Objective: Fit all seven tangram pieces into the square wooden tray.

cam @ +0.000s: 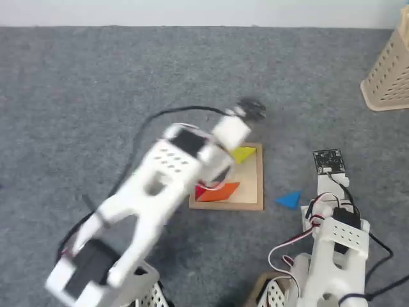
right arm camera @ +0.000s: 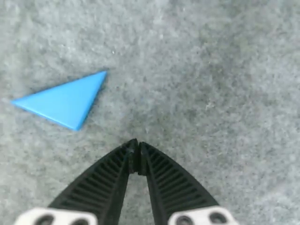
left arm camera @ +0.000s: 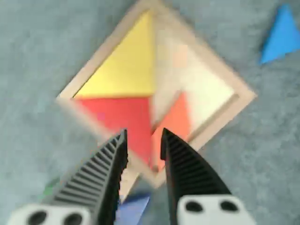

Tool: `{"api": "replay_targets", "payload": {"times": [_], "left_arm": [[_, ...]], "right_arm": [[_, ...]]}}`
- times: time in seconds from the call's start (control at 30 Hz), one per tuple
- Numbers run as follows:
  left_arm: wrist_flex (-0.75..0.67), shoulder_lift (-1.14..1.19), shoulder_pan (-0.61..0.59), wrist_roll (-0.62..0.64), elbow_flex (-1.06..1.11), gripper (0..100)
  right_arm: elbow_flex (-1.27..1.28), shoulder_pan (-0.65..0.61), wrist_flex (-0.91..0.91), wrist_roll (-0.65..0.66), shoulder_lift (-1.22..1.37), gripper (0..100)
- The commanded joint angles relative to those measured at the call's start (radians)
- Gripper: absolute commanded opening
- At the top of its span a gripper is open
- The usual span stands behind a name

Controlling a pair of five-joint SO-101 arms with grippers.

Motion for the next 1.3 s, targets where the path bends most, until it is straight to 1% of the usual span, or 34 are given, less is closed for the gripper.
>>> {"api": "replay_targets", "payload": {"times": [0.0, 0.1, 0.2, 0.3, 0.47, 0.53, 0.73, 0.8, 0.87, 1.0, 1.1, 1.27], "left_arm": [[0.048, -0.213, -0.207, 0.025, 0.104, 12], [0.006, -0.259, -0.296, -0.057, 0.246, 14], [-0.078, -0.264, -0.354, -0.097, 0.372, 15], [-0.157, -0.264, -0.370, -0.110, 0.455, 15], [-0.221, -0.264, -0.365, -0.114, 0.518, 15], [-0.239, -0.264, -0.338, -0.137, 0.536, 15], [-0.249, -0.264, -0.213, -0.149, 0.545, 15], [-0.249, -0.262, -0.193, -0.184, 0.545, 15], [-0.249, -0.262, -0.195, -0.218, 0.545, 15], [-0.249, -0.262, -0.190, -0.236, 0.545, 14], [-0.249, -0.262, -0.196, -0.284, 0.545, 14], [-0.249, -0.186, -0.236, -0.365, 0.538, 14]], "right_arm": [[-0.011, -0.008, -0.021, -0.008, -0.025, 1.0], [-0.011, -0.008, -0.021, -0.008, -0.025, 1.0], [-0.011, -0.008, -0.019, -0.008, -0.025, 1.0], [-0.011, -0.008, -0.019, -0.008, -0.025, 1.0], [-0.011, -0.008, -0.019, -0.008, -0.025, 1.0], [-0.011, -0.008, -0.021, -0.008, -0.025, 1.0], [-0.011, -0.008, -0.021, -0.008, -0.024, 1.0], [-0.011, -0.008, -0.021, -0.008, -0.024, 1.0], [-0.011, -0.008, -0.021, -0.008, -0.024, 1.0], [-0.011, -0.008, -0.021, -0.008, -0.024, 1.0], [-0.011, -0.008, -0.021, -0.008, -0.024, 1.0], [-0.011, -0.008, -0.021, -0.008, -0.024, 1.0]]}}
